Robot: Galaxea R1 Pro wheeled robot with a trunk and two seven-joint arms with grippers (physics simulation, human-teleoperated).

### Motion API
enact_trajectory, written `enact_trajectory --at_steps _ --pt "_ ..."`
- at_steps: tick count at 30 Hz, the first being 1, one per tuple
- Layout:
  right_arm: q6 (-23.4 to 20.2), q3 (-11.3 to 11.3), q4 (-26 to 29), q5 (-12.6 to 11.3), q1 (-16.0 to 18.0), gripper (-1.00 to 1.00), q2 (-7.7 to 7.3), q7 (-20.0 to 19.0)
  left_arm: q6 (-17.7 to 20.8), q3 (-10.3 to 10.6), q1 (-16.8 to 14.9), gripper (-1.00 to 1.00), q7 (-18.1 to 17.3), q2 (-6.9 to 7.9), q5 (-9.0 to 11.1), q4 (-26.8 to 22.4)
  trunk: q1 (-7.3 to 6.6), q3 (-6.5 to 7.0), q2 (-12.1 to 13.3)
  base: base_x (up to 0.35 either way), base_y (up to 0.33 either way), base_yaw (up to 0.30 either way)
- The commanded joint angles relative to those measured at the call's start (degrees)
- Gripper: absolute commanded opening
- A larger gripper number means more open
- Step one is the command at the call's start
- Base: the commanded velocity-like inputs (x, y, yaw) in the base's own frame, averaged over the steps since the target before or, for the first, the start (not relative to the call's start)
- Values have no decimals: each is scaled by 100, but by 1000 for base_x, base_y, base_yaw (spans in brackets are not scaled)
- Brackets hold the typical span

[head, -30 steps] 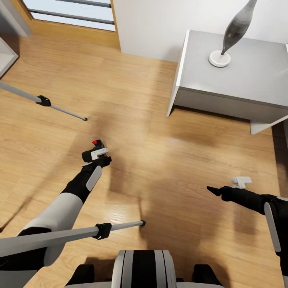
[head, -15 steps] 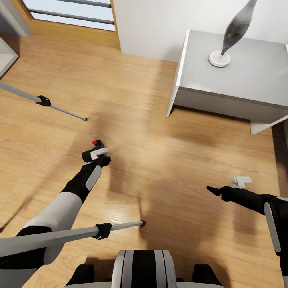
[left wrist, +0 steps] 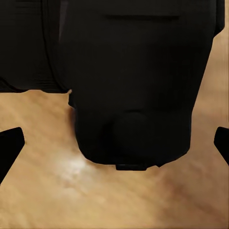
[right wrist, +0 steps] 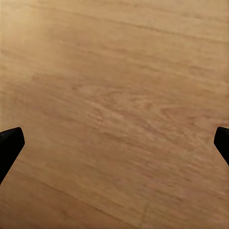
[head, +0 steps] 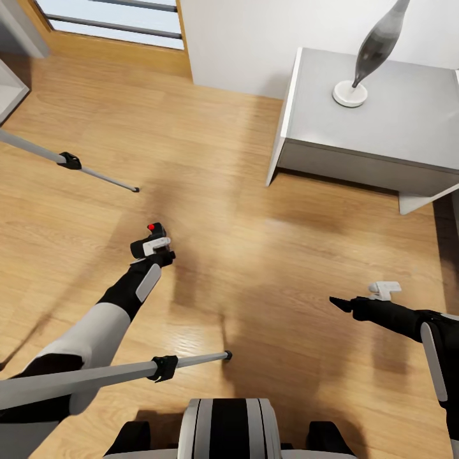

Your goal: Attach the digital camera to the camera tripod in the bedroom.

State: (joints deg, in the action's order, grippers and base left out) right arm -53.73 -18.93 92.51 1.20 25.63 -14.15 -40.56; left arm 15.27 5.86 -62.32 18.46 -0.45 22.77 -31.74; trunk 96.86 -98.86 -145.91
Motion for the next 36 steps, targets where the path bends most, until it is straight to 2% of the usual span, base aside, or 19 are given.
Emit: enact_trajectory --at_steps 1,19,20,36 --pt "-32 -6 4 15 4 100 0 -31 2 37 -14 100 52 6 59 16 -1 -3 -1 0 0 0" --pt "-32 -6 6 14 4 100 -2 -31 -65 38 -67 100 52 26 67 119 -1 -3 -1 0 0 0" --pt "-32 -5 5 14 4 100 -3 -31 -65 38 -68 -100 52 26 66 122 -1 -3 -1 0 0 0" --pt "-32 -12 4 16 4 100 -6 -31 -68 45 -67 -100 50 23 64 133 -1 -3 -1 0 0 0"
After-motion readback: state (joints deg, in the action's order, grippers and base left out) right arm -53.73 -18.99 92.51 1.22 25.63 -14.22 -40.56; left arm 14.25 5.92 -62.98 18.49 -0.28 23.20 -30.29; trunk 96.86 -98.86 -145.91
